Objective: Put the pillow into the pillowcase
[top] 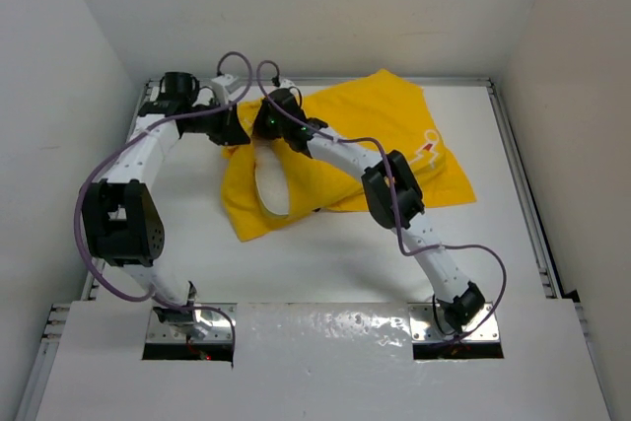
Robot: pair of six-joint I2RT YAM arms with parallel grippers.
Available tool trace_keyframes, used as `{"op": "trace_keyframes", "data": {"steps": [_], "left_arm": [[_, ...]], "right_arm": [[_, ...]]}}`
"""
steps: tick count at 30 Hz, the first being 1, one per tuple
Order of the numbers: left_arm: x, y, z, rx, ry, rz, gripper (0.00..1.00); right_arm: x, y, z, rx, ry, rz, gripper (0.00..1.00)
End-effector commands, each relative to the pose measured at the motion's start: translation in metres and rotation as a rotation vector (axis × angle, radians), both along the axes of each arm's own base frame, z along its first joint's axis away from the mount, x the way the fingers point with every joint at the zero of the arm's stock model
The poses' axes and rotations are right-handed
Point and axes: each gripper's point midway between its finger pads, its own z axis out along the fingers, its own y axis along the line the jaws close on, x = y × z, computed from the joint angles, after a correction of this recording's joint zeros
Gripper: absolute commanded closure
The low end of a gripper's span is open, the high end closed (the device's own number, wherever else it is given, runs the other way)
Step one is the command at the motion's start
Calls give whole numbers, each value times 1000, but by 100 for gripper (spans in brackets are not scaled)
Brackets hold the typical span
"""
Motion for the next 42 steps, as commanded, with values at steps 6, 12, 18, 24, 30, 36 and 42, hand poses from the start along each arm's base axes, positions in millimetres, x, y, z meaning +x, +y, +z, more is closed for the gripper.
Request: {"op": "trace_keyframes", "data": {"steps": [6, 12, 18, 24, 30, 36, 42], "left_arm": [[-12, -16, -17, -7, 15, -39, 100], [39, 34, -4, 58, 28, 158, 44], [-27, 17, -34, 179, 99, -12, 44], [-79, 4, -71, 331, 90, -159, 41], [-59, 25, -101, 450, 21, -35, 30], [-23, 37, -119, 497, -61, 150, 29], [-37, 7, -152, 328, 38, 91, 86]], "right_arm": [[65, -60, 101, 87, -203, -278, 90], [-19, -74, 152, -63, -264, 77, 21], [-109, -105, 116, -309, -277, 292, 94], [-183, -94, 61, -423, -283, 512, 31], [-201, -80, 21, -497, -326, 555, 4], [-173, -92, -27, -585, -234, 353, 7], [-165, -89, -51, -576, -180, 285, 100]]}}
